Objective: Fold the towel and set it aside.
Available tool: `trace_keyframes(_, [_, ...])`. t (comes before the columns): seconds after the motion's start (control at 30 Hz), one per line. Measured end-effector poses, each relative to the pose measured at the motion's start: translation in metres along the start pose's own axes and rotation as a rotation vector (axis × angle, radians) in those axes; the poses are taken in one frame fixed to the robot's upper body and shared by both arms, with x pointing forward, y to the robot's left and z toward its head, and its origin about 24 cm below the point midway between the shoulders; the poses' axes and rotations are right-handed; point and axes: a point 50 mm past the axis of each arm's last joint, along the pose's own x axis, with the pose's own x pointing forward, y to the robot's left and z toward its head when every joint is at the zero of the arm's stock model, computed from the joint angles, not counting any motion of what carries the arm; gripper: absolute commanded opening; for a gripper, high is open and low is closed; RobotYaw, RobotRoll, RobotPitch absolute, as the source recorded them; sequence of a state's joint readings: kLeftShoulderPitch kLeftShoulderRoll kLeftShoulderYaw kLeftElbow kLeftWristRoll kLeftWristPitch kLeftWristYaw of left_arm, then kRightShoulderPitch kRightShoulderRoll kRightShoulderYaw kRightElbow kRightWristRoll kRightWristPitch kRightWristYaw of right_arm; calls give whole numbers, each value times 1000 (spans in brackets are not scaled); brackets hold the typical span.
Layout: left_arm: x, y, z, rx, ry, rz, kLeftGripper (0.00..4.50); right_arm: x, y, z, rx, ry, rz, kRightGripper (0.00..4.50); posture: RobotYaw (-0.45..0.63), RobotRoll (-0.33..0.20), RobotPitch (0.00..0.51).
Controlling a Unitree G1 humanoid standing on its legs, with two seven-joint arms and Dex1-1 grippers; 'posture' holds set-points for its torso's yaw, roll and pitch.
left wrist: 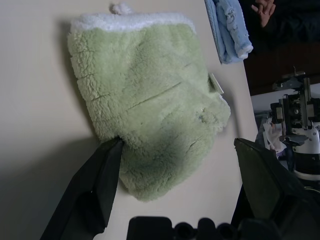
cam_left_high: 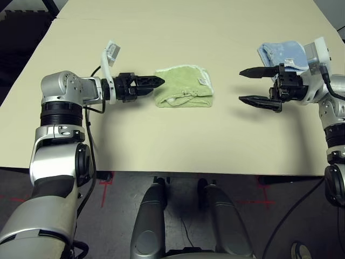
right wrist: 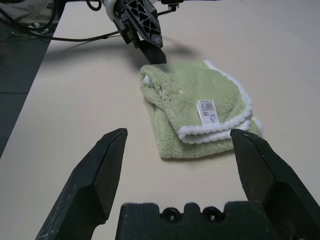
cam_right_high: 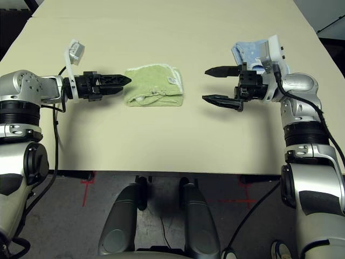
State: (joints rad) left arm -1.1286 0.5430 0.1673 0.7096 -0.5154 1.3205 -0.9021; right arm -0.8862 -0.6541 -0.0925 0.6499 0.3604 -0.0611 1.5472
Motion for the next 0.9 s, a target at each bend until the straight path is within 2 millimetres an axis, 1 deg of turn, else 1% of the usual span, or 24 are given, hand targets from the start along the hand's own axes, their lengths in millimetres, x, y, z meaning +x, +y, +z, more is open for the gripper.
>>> trace_keyframes(0.1, [6,0,-3,-14,11,-7,4500,0,0,0,-1,0,-2,4482,7,0,289])
trace_keyframes(0.4, [11,0,-4,-8,13,-5,4500,1,0,4,-14,-5,-3,4482,5,0,288])
trace_keyframes(0.47, [8,2,-3,1,12,11,4500,1,-1,4,-15,-6,-5,4482,10,0,287])
trace_keyframes(0.6, [-5,9,1,18,-4,67,4500,2,-1,5,-16,-12,-9,4482,17,0,287])
trace_keyframes(0.9, [-4,12,1,42,0,77,4500,3,0,4,-10,-18,-9,4482,16,0,288])
